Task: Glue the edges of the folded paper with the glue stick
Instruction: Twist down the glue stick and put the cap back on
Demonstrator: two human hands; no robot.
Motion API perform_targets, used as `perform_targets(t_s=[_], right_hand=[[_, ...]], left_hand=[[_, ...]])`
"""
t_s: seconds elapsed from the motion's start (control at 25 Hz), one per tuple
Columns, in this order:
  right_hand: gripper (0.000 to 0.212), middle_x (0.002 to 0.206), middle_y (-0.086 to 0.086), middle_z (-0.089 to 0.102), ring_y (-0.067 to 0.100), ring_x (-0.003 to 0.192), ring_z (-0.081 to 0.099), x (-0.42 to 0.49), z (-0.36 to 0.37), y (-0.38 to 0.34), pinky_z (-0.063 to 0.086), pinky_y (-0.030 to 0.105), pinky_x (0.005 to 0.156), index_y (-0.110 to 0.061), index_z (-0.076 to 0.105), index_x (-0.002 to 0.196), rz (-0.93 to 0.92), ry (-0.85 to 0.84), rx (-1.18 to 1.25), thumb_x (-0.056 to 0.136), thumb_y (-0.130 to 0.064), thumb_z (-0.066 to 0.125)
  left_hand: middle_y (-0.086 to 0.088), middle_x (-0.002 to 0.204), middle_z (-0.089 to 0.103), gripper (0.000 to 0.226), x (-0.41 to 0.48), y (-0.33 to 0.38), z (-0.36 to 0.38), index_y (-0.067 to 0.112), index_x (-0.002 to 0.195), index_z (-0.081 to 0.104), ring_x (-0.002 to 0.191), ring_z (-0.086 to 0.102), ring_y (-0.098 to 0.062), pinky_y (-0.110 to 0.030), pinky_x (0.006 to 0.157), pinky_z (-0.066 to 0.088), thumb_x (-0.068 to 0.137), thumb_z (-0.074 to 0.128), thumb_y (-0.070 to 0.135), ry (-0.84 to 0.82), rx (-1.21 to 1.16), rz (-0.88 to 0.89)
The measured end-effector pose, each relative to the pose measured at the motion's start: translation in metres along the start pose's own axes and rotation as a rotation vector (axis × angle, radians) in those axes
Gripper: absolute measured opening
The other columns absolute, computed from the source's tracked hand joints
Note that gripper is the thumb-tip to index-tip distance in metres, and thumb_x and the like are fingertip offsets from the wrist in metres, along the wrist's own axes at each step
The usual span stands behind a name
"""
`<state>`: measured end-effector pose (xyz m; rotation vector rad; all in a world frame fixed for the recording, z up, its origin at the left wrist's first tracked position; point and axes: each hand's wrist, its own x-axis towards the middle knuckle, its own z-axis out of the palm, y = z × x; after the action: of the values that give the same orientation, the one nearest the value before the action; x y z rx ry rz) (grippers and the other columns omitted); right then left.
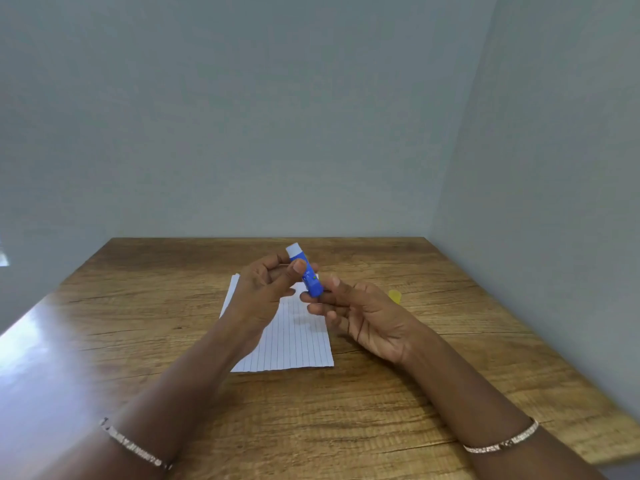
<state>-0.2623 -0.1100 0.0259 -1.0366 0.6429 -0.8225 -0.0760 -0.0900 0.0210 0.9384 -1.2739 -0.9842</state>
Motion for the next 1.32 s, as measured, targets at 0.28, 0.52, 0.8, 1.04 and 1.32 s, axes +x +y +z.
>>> perform_targets(t_s=[0.28,0.52,0.8,1.04,1.32], right_hand=[[0.021,0.100,0.022,0.074,0.017,0.078,0.073,0.002,0.003,0.002,0.060,0.021,0.072,0.002,0.071,0.097,-0.222,0.163,-0.072,0.078,0.003,0.079],[0.033,0.096,0.017,0.076,0.026,0.084,0.071,0.001,0.010,0.005,0.062,0.032,0.079,0.002,0.069,0.108,-0.254,0.208,-0.214,0.081,-0.012,0.081],[0.022,0.095,0.017,0.075,0.021,0.081,0.074,-0.001,0.011,0.003,0.062,0.028,0.078,-0.002,0.068,0.092,-0.211,0.219,-0.067,0.076,0.008,0.079],[0.038,0.096,0.013,0.075,0.022,0.085,0.074,-0.002,0.012,-0.001,0.062,0.033,0.080,0.003,0.067,0.114,-0.100,0.187,-0.055,0.078,-0.001,0.081],[0.032,0.092,0.019,0.075,0.019,0.078,0.076,-0.003,0.010,-0.003,0.063,0.022,0.072,0.010,0.069,0.113,0.032,0.134,0.077,0.093,-0.015,0.067]], left_hand=[[-0.004,0.110,0.077,0.039,0.000,0.005,-0.001,0.009,0.115,0.067,0.107,0.071,-0.018,-0.035,0.095,0.050,0.086,0.064,0.035,-0.024,-0.024,-0.006],[-0.001,0.108,0.078,0.037,-0.001,0.002,-0.001,0.013,0.112,0.069,0.106,0.071,-0.016,-0.037,0.096,0.050,0.086,0.065,0.038,0.001,0.013,-0.037],[-0.001,0.107,0.078,0.040,-0.002,0.003,0.001,0.011,0.114,0.068,0.106,0.071,-0.013,-0.035,0.091,0.049,0.086,0.065,0.039,0.001,0.040,-0.034],[0.000,0.105,0.078,0.031,-0.003,-0.003,0.005,0.011,0.116,0.067,0.105,0.070,-0.014,-0.034,0.088,0.050,0.093,0.064,0.031,0.013,0.064,-0.037],[-0.003,0.109,0.077,0.034,-0.003,-0.002,0.003,0.011,0.117,0.066,0.108,0.070,-0.017,-0.033,0.085,0.047,0.091,0.063,0.033,0.011,0.036,-0.022]])
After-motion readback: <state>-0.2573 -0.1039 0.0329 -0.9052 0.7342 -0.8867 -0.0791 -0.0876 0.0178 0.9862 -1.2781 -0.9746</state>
